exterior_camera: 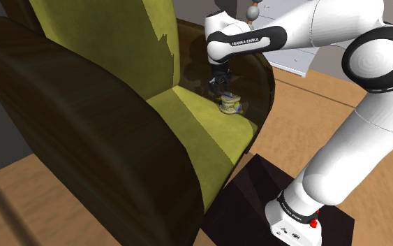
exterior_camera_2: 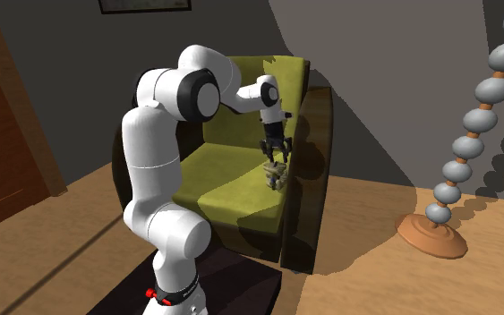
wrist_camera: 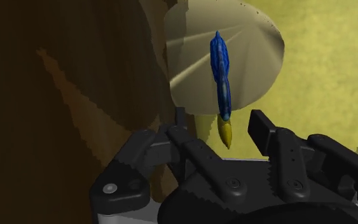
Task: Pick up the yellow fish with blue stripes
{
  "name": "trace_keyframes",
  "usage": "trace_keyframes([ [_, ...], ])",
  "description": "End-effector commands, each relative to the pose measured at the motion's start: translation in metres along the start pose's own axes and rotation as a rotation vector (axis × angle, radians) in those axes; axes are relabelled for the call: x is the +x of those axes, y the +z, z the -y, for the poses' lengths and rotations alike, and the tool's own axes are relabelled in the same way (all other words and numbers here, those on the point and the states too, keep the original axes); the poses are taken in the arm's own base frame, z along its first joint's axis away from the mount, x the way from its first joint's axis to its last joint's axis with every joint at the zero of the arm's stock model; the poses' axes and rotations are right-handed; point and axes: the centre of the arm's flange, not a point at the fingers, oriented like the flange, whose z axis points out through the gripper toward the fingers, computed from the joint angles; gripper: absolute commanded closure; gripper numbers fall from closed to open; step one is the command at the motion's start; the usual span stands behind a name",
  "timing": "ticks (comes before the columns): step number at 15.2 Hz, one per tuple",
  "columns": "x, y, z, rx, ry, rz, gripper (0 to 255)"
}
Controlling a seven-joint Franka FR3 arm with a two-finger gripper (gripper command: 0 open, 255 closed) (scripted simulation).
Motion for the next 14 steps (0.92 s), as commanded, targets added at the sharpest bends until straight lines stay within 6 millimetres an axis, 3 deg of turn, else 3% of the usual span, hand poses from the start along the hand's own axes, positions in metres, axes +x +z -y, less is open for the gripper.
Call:
trace_keyframes([
  [1,-0.003,0.01,-0.002,0.007,-0.002,0.048,255],
  [12,-0.013,-0.045,-0.018,0.007,-0.002,0.048,255],
  [14,-0.013,-0.045,-0.018,0.007,-0.002,0.048,255],
])
